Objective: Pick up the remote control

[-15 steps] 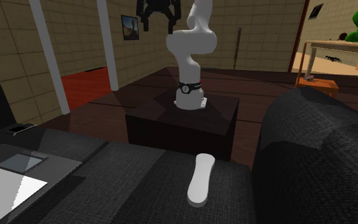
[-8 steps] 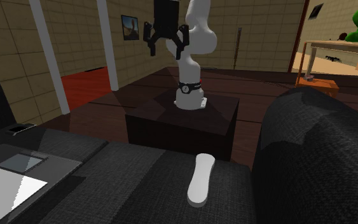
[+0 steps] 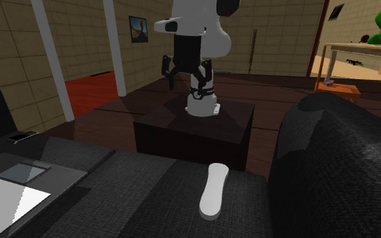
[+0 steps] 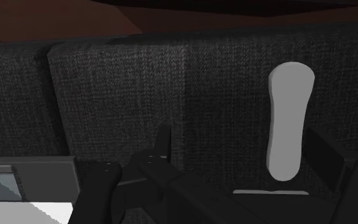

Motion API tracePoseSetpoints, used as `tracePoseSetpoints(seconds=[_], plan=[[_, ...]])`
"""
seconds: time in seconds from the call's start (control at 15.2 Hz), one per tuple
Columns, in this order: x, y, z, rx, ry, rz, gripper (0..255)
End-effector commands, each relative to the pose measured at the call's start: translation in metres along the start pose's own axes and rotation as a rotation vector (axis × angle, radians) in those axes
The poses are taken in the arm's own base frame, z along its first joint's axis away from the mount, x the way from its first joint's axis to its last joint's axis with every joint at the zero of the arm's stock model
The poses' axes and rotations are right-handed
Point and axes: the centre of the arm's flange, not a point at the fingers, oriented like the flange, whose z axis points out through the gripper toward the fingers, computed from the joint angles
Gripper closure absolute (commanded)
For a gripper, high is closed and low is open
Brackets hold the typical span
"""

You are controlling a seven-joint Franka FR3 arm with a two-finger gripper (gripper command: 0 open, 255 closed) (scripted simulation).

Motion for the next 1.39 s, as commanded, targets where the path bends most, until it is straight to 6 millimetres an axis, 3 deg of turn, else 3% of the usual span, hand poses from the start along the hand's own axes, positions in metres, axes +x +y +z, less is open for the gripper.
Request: tracePoseSetpoints(seconds=[0.0,1.19,1.32], plan=[[0.009,-0.014,0.021,0.005,0.006,-0.003,0],[0.094,-0.137,0.200,0.042,0.041,-0.032,0],[0.095,-0.139,0.207,0.042,0.042,-0.033,0]])
